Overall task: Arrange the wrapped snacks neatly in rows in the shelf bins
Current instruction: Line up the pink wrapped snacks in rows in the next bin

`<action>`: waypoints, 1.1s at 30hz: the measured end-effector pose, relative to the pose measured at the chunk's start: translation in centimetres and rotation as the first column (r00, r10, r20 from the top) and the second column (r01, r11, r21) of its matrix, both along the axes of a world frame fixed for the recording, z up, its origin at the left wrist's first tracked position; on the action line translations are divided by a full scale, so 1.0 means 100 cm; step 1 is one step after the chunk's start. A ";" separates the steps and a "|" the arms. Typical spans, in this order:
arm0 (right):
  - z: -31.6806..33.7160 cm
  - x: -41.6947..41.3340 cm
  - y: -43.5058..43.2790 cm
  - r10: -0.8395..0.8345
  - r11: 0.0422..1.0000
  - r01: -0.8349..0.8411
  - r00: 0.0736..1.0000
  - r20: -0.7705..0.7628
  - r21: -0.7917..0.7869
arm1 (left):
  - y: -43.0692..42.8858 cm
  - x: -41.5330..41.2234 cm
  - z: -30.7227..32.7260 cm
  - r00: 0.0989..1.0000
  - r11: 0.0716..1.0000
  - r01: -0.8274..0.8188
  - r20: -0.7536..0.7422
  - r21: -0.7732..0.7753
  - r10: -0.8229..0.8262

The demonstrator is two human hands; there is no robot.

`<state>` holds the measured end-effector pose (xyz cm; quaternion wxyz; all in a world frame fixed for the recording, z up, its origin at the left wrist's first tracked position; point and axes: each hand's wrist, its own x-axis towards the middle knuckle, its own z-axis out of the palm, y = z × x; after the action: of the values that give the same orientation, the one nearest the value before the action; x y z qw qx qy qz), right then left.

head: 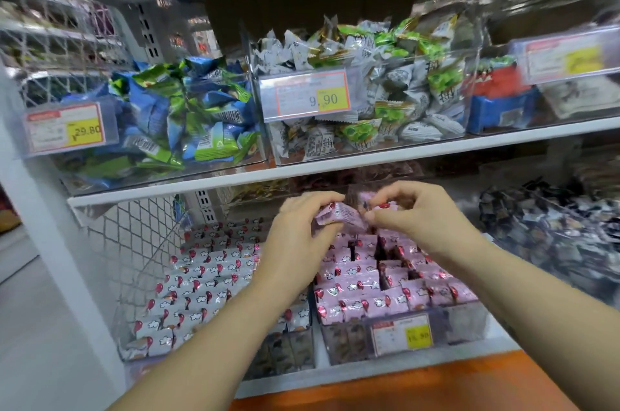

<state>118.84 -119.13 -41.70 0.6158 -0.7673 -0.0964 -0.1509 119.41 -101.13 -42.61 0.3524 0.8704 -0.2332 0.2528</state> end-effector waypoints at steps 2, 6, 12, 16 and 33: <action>0.001 -0.010 -0.010 -0.071 0.997 0.071 0.997 -0.004 -0.028 | -0.003 -0.007 0.002 1.000 0.999 -0.008 0.023 0.043 0.007; -0.004 -0.022 -0.030 -0.178 0.984 0.177 0.983 -0.037 -0.036 | -0.008 -0.015 0.005 0.998 0.998 0.050 -0.036 -0.028 -0.051; -0.001 -0.022 -0.042 -0.350 0.927 0.354 0.935 0.052 -0.123 | -0.012 -0.012 -0.003 0.955 0.993 0.087 -0.277 -0.080 -0.106; -0.005 -0.015 -0.045 -0.338 0.915 0.357 0.933 0.123 -0.187 | -0.012 -0.001 -0.008 0.960 0.992 0.038 -0.271 -0.124 -0.070; -0.013 0.034 -0.055 -0.040 0.842 0.030 0.999 -0.006 -0.538 | -0.035 0.060 -0.012 0.951 0.996 0.094 -0.294 -0.007 -0.091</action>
<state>122.24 -124.68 -42.97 0.3740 -0.9120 -0.1155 -0.1224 125.41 -104.66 -43.83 0.3914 0.8877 -0.2197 0.1030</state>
